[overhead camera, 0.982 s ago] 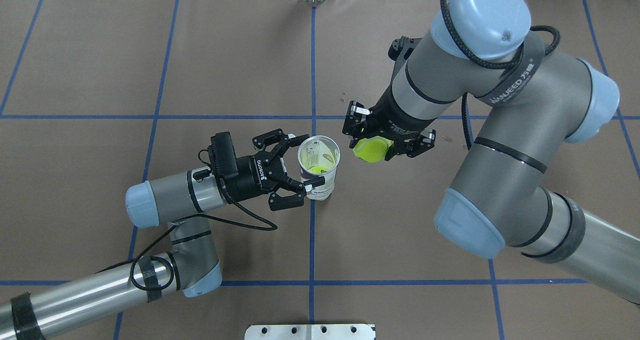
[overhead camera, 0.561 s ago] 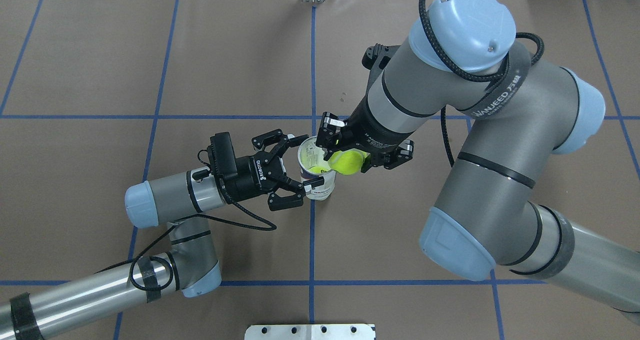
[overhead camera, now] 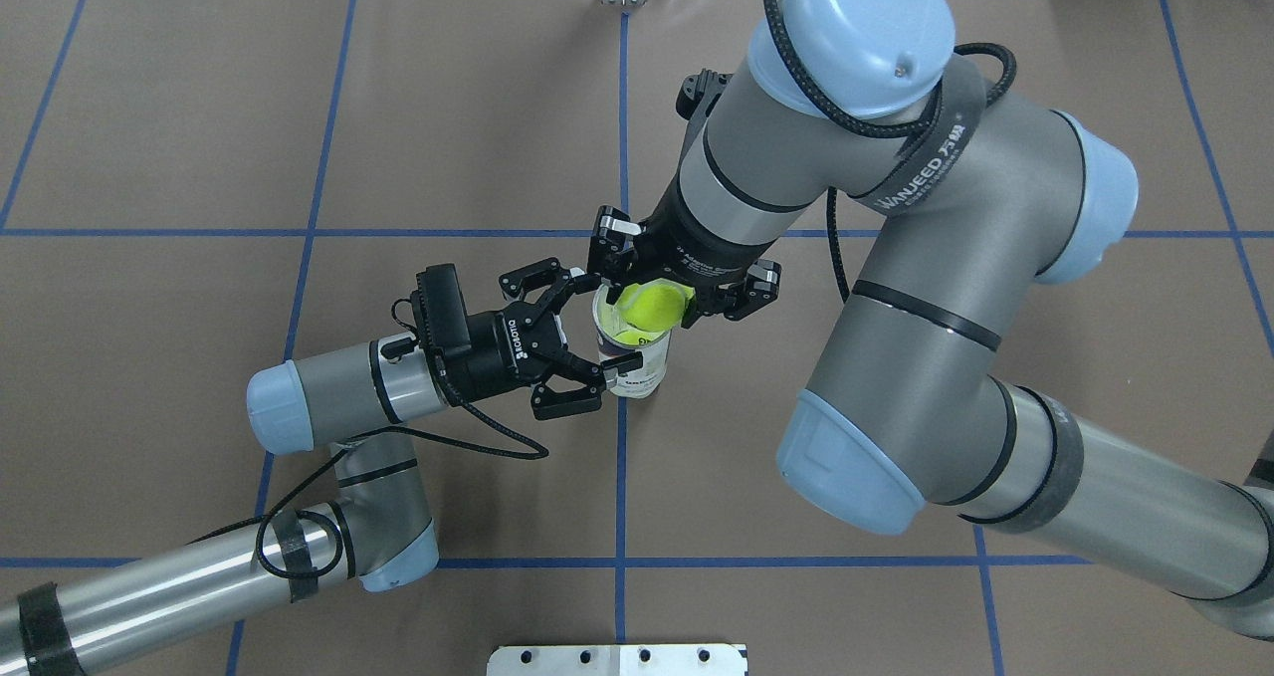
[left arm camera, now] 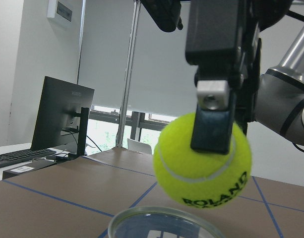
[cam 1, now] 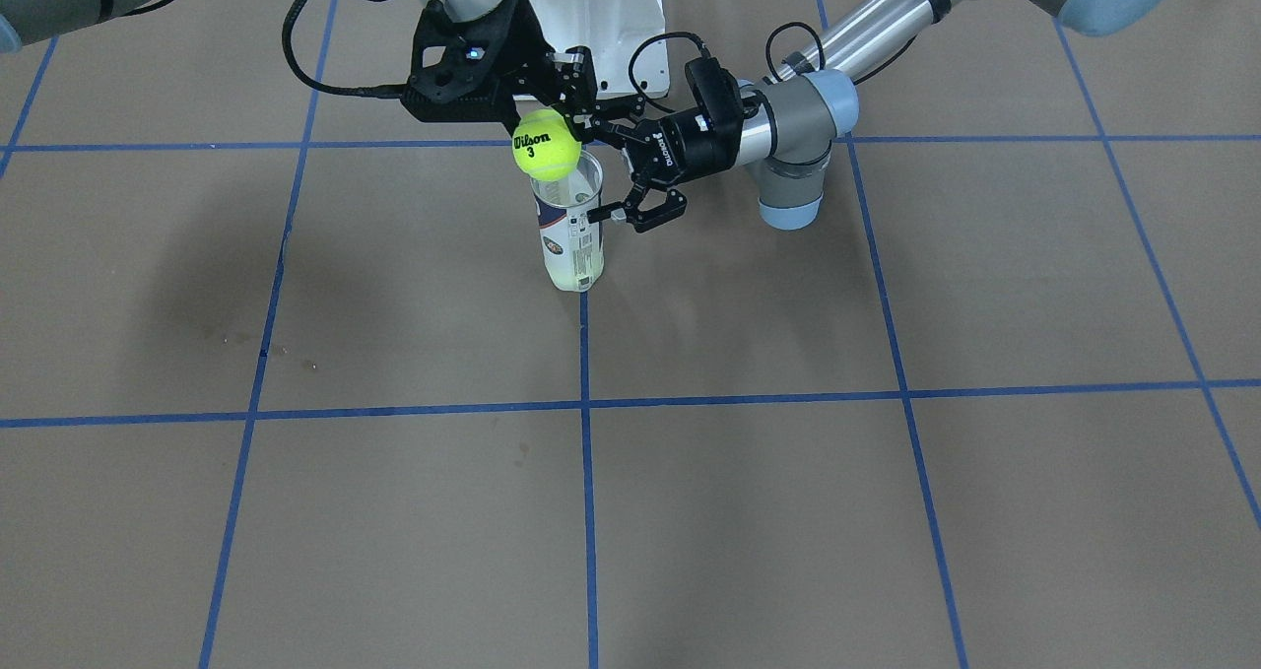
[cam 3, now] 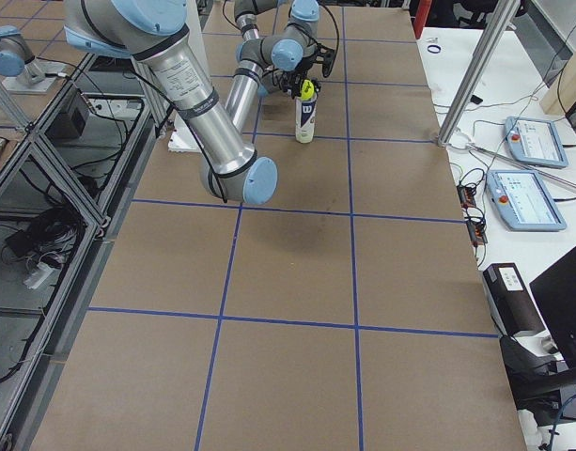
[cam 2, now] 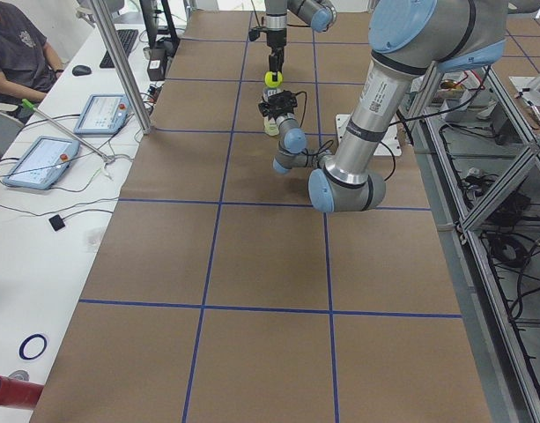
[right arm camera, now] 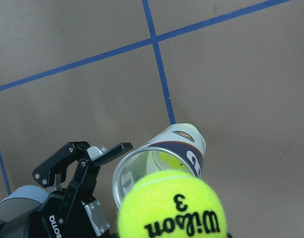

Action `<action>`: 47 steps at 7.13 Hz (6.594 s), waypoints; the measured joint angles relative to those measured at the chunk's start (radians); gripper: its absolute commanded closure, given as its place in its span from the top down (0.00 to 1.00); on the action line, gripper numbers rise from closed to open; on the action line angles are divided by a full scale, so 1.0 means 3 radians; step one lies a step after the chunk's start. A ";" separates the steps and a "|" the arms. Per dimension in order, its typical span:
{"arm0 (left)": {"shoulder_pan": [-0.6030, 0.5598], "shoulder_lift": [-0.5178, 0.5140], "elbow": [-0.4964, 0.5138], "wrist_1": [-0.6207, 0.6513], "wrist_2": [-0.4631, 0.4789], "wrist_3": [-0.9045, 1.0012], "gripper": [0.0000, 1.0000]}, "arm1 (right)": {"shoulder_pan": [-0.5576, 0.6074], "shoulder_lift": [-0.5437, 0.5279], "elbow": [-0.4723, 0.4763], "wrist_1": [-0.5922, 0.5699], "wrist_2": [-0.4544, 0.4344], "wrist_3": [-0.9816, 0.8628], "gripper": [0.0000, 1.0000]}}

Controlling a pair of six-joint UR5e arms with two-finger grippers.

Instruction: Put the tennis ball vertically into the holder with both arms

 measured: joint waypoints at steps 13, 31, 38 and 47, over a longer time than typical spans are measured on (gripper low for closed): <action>-0.0055 0.0146 -0.0173 0.0000 -0.0017 -0.0006 0.99 | 0.0802 -0.0871 0.0346 -0.0009 0.0342 -0.0832 0.99; -0.3139 0.1246 -0.0164 0.3862 -0.2353 -0.0740 1.00 | 0.2587 -0.1394 -0.1740 0.0774 0.0433 -0.4396 0.99; -0.3669 0.2358 -0.1349 0.5433 -0.3077 0.0560 1.00 | 0.2860 -0.1829 -0.1614 0.0767 0.0656 -0.4647 0.99; -0.3710 0.2596 -0.2183 0.6732 -0.2356 0.1414 1.00 | 0.2815 -0.2115 -0.1206 0.0517 0.0536 -0.4713 0.99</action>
